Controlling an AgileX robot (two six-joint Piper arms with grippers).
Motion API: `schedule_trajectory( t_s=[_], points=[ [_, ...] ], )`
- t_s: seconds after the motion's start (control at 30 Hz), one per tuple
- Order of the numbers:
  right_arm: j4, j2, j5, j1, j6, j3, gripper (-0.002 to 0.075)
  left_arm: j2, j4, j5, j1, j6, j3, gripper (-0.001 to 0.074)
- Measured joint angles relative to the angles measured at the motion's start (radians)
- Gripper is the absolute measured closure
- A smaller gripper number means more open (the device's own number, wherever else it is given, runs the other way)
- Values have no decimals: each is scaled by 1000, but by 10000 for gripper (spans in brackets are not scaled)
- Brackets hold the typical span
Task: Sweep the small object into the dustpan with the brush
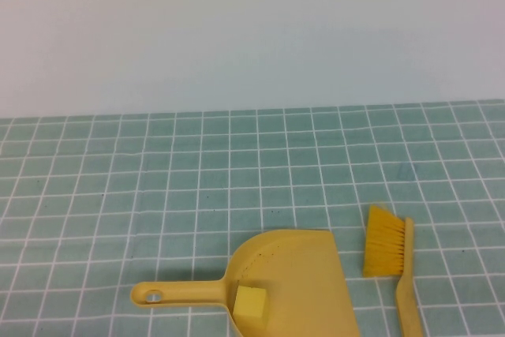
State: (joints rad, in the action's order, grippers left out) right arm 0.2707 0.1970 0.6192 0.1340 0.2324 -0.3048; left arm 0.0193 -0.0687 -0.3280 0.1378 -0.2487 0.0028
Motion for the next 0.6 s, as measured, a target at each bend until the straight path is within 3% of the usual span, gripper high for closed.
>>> schedule_trajectory(
  t_s=[0.33, 0.6],
  points=[
    [-214, -208, -120, -294, 4, 195, 727, -2, 0, 0, 0, 0, 0, 737],
    [-324, -212, -161, -325, -30, 309, 727, -2, 0, 0, 0, 0, 0, 737]
  ],
)
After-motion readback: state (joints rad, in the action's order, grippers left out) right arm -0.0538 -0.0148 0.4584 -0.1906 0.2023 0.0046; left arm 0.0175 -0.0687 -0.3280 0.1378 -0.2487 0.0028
